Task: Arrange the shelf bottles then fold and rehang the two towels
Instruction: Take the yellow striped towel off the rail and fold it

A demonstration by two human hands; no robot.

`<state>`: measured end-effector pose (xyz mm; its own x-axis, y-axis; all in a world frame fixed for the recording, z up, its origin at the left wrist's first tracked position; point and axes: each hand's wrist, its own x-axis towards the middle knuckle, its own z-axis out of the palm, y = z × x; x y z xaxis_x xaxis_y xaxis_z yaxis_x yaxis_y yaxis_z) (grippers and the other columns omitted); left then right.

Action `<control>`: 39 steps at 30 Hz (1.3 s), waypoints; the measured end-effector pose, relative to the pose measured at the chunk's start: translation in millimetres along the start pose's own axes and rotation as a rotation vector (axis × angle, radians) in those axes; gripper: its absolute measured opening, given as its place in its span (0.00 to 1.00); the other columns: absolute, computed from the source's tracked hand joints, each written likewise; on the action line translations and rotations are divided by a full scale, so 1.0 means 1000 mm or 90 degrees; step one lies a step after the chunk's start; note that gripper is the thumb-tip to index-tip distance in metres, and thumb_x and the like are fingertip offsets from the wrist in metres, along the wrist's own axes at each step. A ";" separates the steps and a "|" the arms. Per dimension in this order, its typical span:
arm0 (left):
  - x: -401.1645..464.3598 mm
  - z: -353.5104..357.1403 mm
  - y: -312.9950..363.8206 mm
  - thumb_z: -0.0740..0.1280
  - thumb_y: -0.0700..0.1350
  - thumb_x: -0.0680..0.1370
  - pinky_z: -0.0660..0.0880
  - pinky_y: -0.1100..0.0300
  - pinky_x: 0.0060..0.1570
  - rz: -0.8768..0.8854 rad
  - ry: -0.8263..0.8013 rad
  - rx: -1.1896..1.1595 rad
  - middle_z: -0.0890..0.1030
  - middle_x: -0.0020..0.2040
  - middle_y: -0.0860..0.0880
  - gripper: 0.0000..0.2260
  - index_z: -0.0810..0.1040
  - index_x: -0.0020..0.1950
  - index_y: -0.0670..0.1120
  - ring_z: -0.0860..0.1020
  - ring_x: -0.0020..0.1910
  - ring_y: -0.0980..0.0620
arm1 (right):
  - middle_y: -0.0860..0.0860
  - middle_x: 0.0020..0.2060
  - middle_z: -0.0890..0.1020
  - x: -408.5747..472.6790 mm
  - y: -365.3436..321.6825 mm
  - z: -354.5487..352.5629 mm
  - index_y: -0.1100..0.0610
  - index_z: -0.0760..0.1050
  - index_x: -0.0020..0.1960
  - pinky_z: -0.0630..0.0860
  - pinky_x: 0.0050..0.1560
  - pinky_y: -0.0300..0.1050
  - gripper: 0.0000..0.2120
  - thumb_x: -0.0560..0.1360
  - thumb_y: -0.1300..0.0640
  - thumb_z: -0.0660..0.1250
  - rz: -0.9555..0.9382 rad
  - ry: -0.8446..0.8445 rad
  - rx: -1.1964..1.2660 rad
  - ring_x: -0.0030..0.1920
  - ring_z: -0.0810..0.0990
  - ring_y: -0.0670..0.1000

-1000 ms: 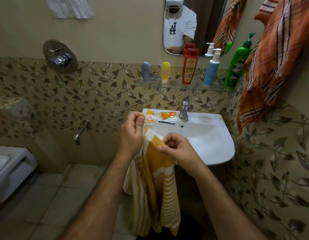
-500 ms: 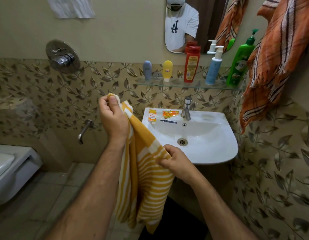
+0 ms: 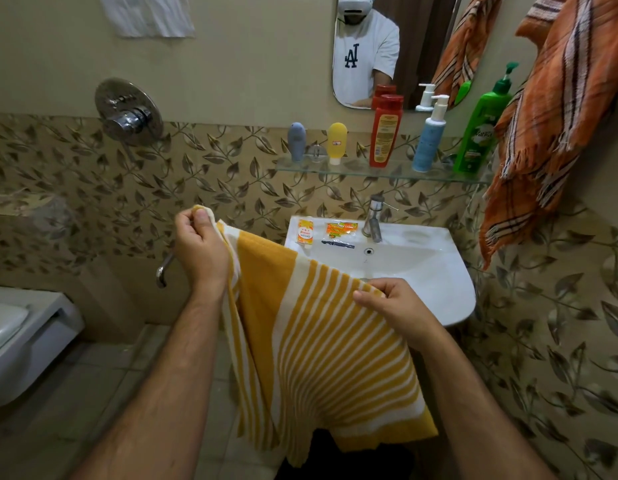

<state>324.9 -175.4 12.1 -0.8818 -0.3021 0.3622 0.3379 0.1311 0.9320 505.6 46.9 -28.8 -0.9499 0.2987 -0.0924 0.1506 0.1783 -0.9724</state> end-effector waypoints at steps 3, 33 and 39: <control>-0.010 0.004 -0.004 0.57 0.44 0.84 0.66 0.76 0.34 -0.007 -0.045 0.037 0.75 0.43 0.52 0.06 0.72 0.53 0.45 0.72 0.38 0.59 | 0.61 0.43 0.86 0.003 -0.011 0.006 0.61 0.84 0.43 0.81 0.53 0.59 0.13 0.76 0.51 0.71 -0.020 0.062 0.038 0.45 0.85 0.60; -0.083 0.037 -0.001 0.56 0.48 0.83 0.69 0.54 0.34 0.192 -0.251 0.138 0.77 0.39 0.50 0.12 0.74 0.55 0.41 0.76 0.37 0.45 | 0.43 0.28 0.75 -0.003 -0.030 0.017 0.51 0.76 0.46 0.69 0.34 0.40 0.09 0.73 0.48 0.74 -0.077 0.016 -0.217 0.30 0.71 0.43; -0.066 0.031 -0.005 0.57 0.47 0.84 0.68 0.56 0.36 0.109 -0.150 0.131 0.78 0.40 0.48 0.10 0.73 0.56 0.42 0.76 0.38 0.46 | 0.49 0.35 0.81 -0.007 -0.024 0.002 0.53 0.78 0.48 0.78 0.43 0.47 0.09 0.73 0.53 0.75 -0.012 -0.019 -0.175 0.36 0.80 0.48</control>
<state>370.9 -126.4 -16.7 -0.8777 -0.0361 0.4779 0.4355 0.3562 0.8267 508.0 38.2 -4.9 -0.9604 0.2656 -0.0844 0.1970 0.4331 -0.8796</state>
